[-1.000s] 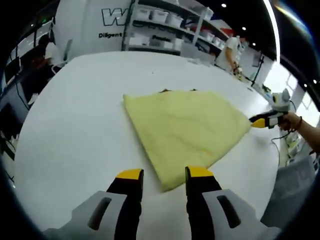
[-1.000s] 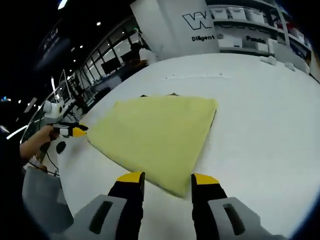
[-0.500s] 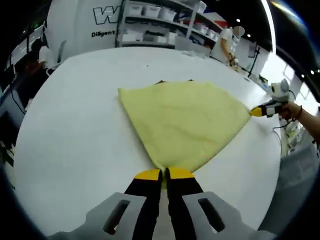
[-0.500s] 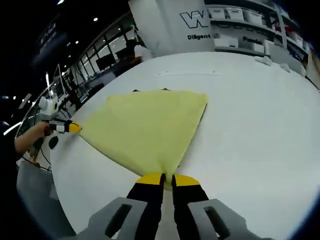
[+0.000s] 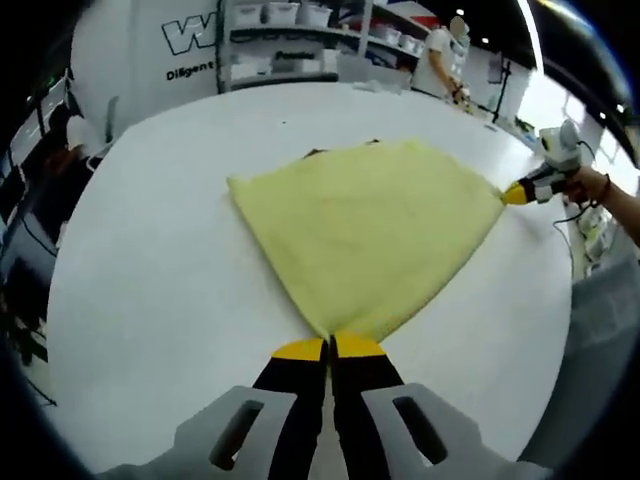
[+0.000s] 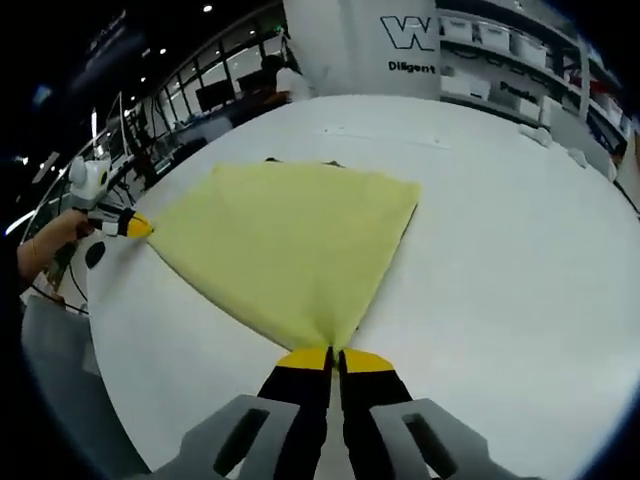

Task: Fold the garment on the visible template until the final outline fits inside the template.

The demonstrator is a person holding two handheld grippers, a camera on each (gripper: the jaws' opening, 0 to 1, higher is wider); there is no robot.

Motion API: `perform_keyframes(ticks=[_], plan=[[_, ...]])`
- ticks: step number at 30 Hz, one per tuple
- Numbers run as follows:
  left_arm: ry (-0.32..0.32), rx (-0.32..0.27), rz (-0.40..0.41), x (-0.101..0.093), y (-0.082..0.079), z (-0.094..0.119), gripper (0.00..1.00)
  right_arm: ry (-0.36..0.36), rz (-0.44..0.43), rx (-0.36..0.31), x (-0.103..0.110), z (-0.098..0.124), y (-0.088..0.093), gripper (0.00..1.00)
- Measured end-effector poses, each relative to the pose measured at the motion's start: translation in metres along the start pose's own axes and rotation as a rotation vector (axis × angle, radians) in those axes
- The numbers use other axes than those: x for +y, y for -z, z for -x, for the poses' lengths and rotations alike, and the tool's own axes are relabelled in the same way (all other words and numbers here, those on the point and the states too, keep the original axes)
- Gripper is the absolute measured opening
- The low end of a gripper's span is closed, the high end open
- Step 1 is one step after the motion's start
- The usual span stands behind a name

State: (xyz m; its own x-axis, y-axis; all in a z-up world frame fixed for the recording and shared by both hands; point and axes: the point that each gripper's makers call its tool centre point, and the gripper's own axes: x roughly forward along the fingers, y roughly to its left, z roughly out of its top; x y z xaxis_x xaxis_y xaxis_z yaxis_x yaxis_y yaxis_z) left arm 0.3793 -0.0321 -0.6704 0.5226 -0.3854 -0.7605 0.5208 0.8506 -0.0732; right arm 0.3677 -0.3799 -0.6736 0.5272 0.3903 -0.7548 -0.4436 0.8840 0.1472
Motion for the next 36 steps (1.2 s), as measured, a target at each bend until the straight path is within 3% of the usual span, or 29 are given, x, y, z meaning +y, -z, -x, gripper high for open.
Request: perform_keyframes(ticks=[7,18,31,34,36], plan=[[0.013,0.032,0.059,-0.001,0.016,0.011,0.01,-0.034,-0.050,0.003,0.013,0.006,0.009,0.00],[0.025,0.026,0.061,-0.007,0.035,0.026,0.02,-0.049,-0.052,-0.007,0.025,0.014,0.021,0.00],[-0.023,0.017,0.041,-0.007,0.035,0.025,0.03,-0.010,0.010,-0.001,0.028,0.010,0.022,0.00],[-0.036,0.004,0.045,-0.005,0.033,0.026,0.12,0.009,0.036,-0.005,0.029,0.012,0.020,0.01],[-0.048,-0.008,0.051,-0.004,0.030,0.030,0.21,0.020,0.036,-0.028,0.029,0.015,0.013,0.08]])
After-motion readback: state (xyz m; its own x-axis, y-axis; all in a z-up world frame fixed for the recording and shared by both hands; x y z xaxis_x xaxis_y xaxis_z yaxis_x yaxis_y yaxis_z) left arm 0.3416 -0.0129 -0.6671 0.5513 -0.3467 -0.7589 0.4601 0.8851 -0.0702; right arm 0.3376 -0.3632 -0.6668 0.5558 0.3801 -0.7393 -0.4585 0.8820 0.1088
